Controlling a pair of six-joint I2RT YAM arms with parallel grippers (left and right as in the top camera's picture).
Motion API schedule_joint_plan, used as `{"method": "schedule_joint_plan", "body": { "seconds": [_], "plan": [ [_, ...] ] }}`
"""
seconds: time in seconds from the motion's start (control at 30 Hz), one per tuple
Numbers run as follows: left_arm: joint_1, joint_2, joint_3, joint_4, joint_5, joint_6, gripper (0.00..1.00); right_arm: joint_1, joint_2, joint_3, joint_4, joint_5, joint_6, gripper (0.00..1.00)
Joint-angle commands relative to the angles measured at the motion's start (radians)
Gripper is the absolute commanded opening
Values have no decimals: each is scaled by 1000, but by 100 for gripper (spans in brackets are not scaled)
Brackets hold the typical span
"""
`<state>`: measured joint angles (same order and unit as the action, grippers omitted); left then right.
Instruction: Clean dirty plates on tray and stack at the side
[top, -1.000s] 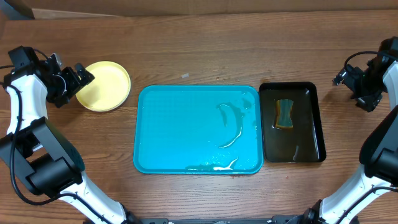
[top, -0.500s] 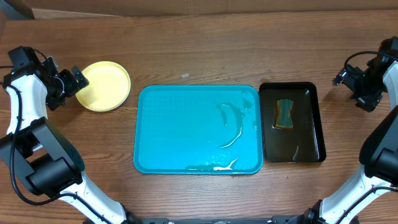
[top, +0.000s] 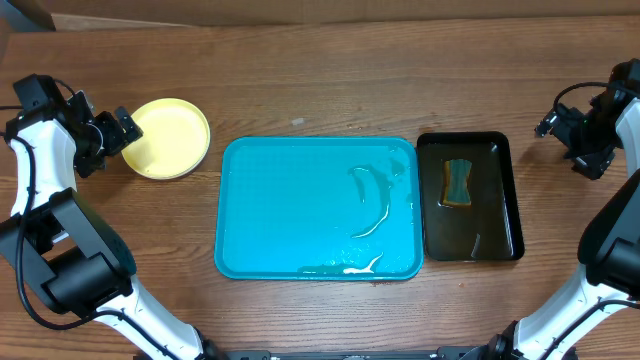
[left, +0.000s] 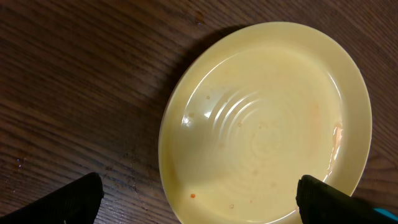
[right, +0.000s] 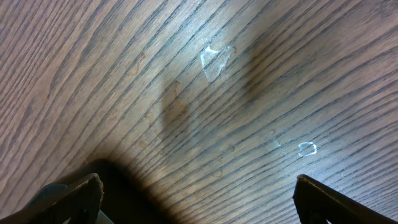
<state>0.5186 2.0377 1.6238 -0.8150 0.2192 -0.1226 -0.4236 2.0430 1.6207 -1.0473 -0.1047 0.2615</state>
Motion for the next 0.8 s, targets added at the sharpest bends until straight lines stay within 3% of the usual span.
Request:
{"method": "schedule_joint_plan", "body": {
  "seconds": [0.0,0.53,0.77],
  "plan": [
    [-2,9,16,2,-10,11,100,3,-35,16,4,-1,4,100],
    [-2,9,16,2,-10,11,100,9,-24,16,7,-2,3,100],
    [-2,9,16,2,-10,11,100,98,-190,16,7,-1,1,100]
  ]
}}
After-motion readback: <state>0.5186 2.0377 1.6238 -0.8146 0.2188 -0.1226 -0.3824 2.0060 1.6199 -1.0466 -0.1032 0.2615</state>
